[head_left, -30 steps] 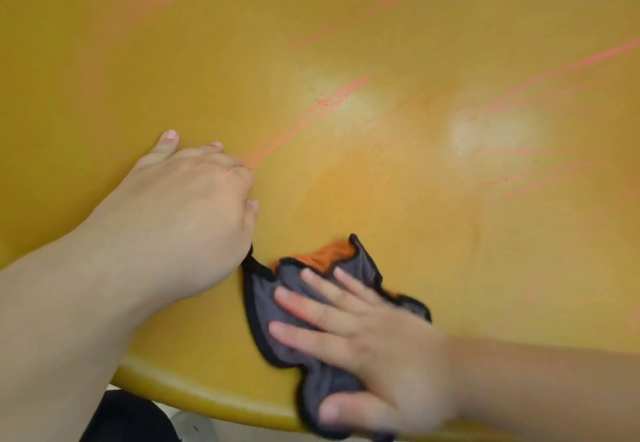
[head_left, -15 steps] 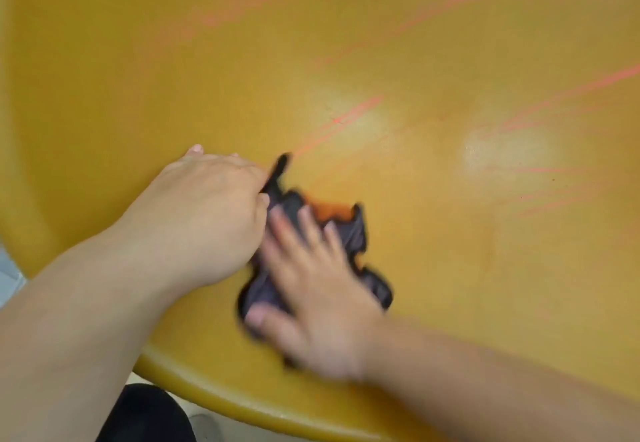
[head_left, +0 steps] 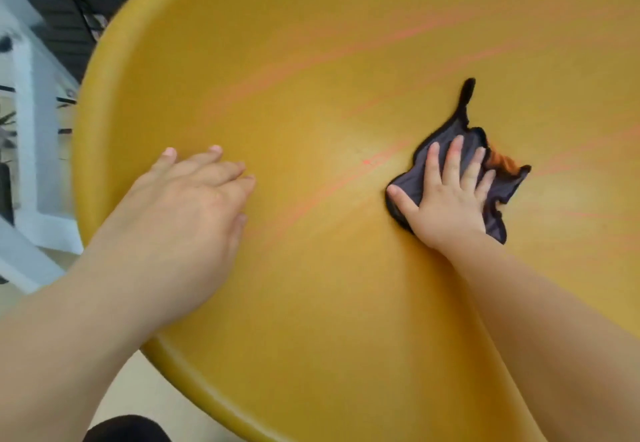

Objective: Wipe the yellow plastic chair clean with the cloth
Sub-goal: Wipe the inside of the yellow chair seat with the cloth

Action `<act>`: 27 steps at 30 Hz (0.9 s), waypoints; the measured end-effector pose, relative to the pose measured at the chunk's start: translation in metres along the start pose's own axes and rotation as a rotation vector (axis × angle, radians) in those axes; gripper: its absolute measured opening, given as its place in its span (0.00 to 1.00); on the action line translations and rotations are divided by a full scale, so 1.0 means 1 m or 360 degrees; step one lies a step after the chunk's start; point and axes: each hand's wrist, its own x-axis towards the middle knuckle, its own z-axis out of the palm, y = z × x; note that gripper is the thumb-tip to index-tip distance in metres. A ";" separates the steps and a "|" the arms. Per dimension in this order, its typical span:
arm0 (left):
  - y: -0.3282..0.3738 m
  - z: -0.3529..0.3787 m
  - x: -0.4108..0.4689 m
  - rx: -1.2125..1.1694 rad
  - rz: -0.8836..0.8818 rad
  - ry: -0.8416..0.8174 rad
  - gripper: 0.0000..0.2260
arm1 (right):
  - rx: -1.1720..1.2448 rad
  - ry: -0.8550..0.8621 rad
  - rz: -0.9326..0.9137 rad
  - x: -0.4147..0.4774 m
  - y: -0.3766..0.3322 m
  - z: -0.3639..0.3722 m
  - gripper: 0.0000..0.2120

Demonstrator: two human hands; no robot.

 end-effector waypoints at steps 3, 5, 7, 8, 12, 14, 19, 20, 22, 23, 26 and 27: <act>-0.005 -0.006 -0.004 0.0034 -0.0013 0.0140 0.18 | 0.0165 -0.0170 -0.0499 -0.046 -0.075 0.009 0.44; -0.006 -0.012 -0.004 0.0021 -0.0034 0.0296 0.15 | 0.0295 -0.0220 -0.0935 -0.092 -0.108 0.005 0.41; -0.009 -0.017 -0.004 -0.0017 -0.0093 0.0438 0.15 | 0.0310 -0.0342 -0.1360 -0.125 -0.106 0.005 0.36; -0.012 -0.019 -0.003 -0.0026 -0.0129 0.0482 0.15 | 0.0283 -0.0358 -0.1513 -0.123 -0.092 0.007 0.35; -0.017 -0.016 -0.006 -0.0009 -0.0113 0.0478 0.17 | -0.0050 0.0025 -0.1001 -0.030 -0.022 0.011 0.38; -0.018 -0.014 -0.009 0.0007 -0.0073 0.0481 0.17 | -0.0149 0.0034 -0.0462 0.014 -0.004 -0.005 0.40; -0.017 -0.015 -0.008 0.0035 -0.0031 0.0446 0.17 | 0.0259 -0.0013 -0.0282 -0.011 -0.091 0.004 0.39; -0.017 -0.015 -0.007 0.0052 -0.0032 0.0423 0.18 | 0.0331 -0.0030 -0.0473 -0.036 -0.113 0.007 0.38; -0.016 -0.013 -0.005 0.0082 -0.0045 0.0387 0.17 | 0.0461 -0.0133 -0.0947 -0.092 -0.135 0.006 0.36; -0.017 -0.011 -0.004 0.0082 -0.0053 0.0372 0.17 | 0.0470 -0.0215 -0.1180 -0.113 -0.132 0.003 0.35; -0.018 -0.010 -0.001 0.0049 -0.0073 0.0313 0.17 | 0.0213 -0.0136 -0.1540 -0.097 -0.085 0.011 0.36; -0.017 -0.010 -0.001 0.0086 -0.0082 0.0314 0.17 | 0.0088 -0.0024 -0.1420 -0.070 -0.064 0.014 0.37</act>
